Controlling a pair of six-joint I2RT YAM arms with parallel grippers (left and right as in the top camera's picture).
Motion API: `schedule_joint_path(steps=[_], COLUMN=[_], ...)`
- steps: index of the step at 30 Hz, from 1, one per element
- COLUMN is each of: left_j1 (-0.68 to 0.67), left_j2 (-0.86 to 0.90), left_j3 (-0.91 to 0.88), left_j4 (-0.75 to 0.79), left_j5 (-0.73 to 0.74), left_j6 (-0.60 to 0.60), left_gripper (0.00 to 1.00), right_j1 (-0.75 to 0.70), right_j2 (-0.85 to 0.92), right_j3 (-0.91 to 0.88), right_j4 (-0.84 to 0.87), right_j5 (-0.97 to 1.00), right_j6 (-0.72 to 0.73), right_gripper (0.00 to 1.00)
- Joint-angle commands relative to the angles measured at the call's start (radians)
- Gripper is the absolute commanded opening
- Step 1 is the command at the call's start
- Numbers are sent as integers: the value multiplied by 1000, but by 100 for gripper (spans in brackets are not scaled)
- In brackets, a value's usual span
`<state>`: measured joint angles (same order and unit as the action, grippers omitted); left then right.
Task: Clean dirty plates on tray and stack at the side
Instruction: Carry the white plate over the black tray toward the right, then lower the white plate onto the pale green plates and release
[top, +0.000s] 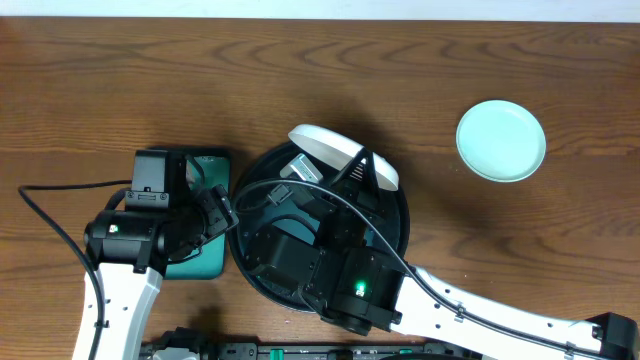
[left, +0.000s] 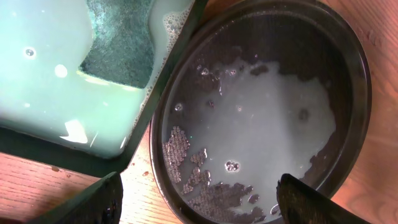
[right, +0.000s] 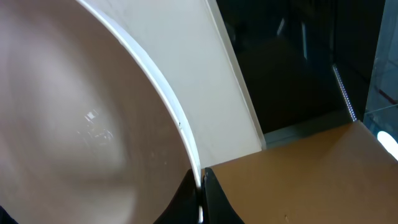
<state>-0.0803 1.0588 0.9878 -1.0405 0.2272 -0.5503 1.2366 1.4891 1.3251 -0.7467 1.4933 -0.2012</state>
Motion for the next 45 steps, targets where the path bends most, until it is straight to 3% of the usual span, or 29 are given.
schedule_joint_path(steps=[1,4,8,10,15,20,24,27,29,33,35,37,41,45], left_j1=[3,2,3,2,2,2,3,2,2,3,2,3,3,2], left_j2=[2,2,2,2,2,2,2,2,2,2,2,2,2,2], left_j3=[-16,-16,-16,-16,-16,-16,-16,-16,-16,-16,-16,-16,-16,-16], left_j4=[-3,-3,-3,-6,-8,-9,-6,-6,-6,-7,-10,-10,-2,-3], left_j5=[-3,-3,-3,-3,-3,-3,-3,-3,-3,-3,-3,-3,-3,-3], left_j6=[-1,-1,-1,-1,7,10,10,10,10,10,10,10,10,10], left_gripper=[80,80,80,80,79,79,79,79,80,79,79,80,79,79], right_j1=[14,13,-26,-55,-110,-135,-135,-138,-146,-197,-240,-299,-462,-647], right_j2=[-19,-19,-14,-3,39,41,41,41,43,43,42,42,43,43], right_j3=[22,22,12,3,3,3,3,2,2,2,2,2,-1,-24], right_j4=[2,0,1,19,-63,-137,-116,-57,-53,-177,-240,-268,-251,-181], right_j5=[6,-206,-962,-1099,-476,-320,-537,-1037,-992,-487,-433,-535,-959,-1119], right_j6=[-5,68,163,180,343,335,335,309,393,642,681,684,721,784], right_gripper=[1,1,1,2,1,1,1,1,1,1,1,1,1,1])
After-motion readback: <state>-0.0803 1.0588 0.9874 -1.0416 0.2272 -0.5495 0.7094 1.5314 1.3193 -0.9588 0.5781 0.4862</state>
